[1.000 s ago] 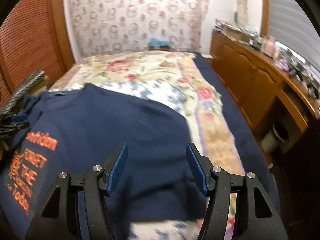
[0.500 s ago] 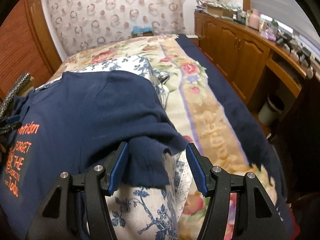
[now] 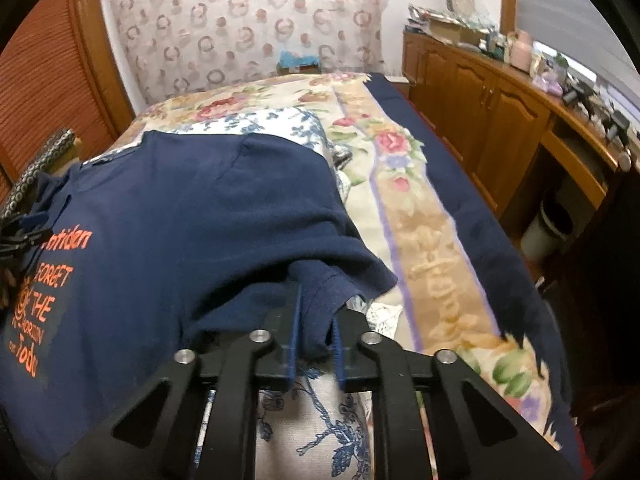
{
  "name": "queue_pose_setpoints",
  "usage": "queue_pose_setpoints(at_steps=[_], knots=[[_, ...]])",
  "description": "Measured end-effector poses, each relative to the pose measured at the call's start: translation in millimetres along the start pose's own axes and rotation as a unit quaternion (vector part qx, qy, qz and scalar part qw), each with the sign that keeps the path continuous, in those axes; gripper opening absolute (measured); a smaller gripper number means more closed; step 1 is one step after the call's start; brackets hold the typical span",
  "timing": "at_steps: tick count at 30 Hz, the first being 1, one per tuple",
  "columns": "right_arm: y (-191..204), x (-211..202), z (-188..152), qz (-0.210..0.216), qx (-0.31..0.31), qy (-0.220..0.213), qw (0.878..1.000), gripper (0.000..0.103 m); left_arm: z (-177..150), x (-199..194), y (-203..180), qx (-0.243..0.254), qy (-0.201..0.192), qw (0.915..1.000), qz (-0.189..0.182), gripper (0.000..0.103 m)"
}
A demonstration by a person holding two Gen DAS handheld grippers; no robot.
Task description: Fold small clothes
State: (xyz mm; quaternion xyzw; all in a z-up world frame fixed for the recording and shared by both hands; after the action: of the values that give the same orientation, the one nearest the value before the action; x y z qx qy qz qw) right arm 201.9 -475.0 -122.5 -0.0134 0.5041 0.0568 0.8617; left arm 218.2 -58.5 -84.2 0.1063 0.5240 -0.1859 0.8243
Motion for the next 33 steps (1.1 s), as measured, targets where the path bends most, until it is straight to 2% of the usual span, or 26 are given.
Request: queue_pose_setpoints(at_steps=[5, 10, 13, 20, 24, 27, 30, 33], knots=[[17, -14, 16, 0.011, -0.020, -0.034, 0.999, 0.003, -1, 0, -1, -0.001, 0.000, 1.0000, 0.000, 0.075], [57, -29, 34, 0.046, -0.055, -0.067, 0.995, 0.003, -1, 0, -1, -0.001, 0.000, 1.0000, 0.000, 0.075], [87, -32, 38, 0.072, -0.083, -0.070, 0.991, 0.003, -1, 0, -1, -0.001, 0.000, 1.0000, 0.001, 0.075], [153, -6, 26, 0.121, -0.144, -0.010, 0.982, 0.003, -3, -8, 1, -0.006, -0.020, 0.9998, 0.004, 0.075], [167, 11, 13, 0.124, -0.157, 0.026, 0.979, 0.003, -4, -26, 6, -0.015, -0.053, 0.9985, -0.003, 0.075], [168, 16, 9, 0.119, -0.153, 0.036, 0.980, 0.003, -6, -41, 9, -0.022, -0.078, 0.9967, -0.005, 0.075], [169, 15, 9, 0.115, -0.149, 0.041, 0.981, 0.018, -7, -48, 12, -0.026, -0.092, 0.9954, -0.004, 0.075], [170, 5, 12, 0.102, -0.152, 0.037, 0.982, 0.024, -9, -51, 16, -0.026, -0.099, 0.9948, -0.002, 0.075]])
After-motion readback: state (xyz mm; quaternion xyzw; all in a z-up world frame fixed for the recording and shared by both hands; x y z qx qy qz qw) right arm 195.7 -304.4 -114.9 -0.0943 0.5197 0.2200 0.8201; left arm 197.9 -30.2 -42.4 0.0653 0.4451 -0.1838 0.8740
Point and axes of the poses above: each gripper's, at about its wrist camera, not at the fingertips, and x roughly the way its jaws point, y to its left, z to its top, the point moved 1 cm from there along x, roughly the way its jaws point, and after that the axes turned 13 degrees about y, right-handed, at the moved point
